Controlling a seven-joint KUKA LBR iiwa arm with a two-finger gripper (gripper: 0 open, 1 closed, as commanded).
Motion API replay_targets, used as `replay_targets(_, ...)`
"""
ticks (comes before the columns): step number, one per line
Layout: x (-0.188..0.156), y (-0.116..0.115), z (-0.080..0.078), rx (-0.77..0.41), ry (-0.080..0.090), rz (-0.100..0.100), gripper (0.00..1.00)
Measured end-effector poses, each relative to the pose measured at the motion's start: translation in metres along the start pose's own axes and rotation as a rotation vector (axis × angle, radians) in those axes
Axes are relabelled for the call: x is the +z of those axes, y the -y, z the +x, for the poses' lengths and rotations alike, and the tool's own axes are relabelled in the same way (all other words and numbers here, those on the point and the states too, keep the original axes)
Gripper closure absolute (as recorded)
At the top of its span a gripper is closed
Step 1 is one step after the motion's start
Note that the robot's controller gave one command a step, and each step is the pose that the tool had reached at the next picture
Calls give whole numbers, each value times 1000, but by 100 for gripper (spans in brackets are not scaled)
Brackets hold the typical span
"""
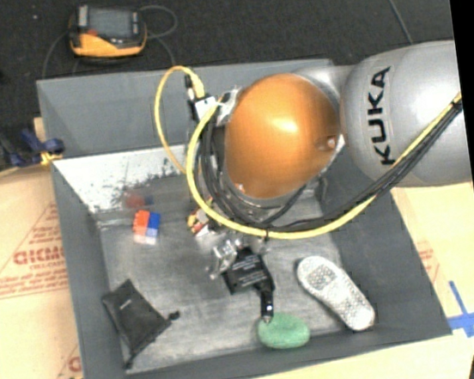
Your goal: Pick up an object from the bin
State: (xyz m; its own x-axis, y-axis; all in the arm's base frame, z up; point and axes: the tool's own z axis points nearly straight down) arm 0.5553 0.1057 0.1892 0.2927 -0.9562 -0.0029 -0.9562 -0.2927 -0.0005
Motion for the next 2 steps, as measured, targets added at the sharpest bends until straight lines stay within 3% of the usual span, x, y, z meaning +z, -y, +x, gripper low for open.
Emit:
replay_targets(1,0,0,0,1,0,-1,100)
replay_targets(2,-37,2,7,14,0,-4,100)
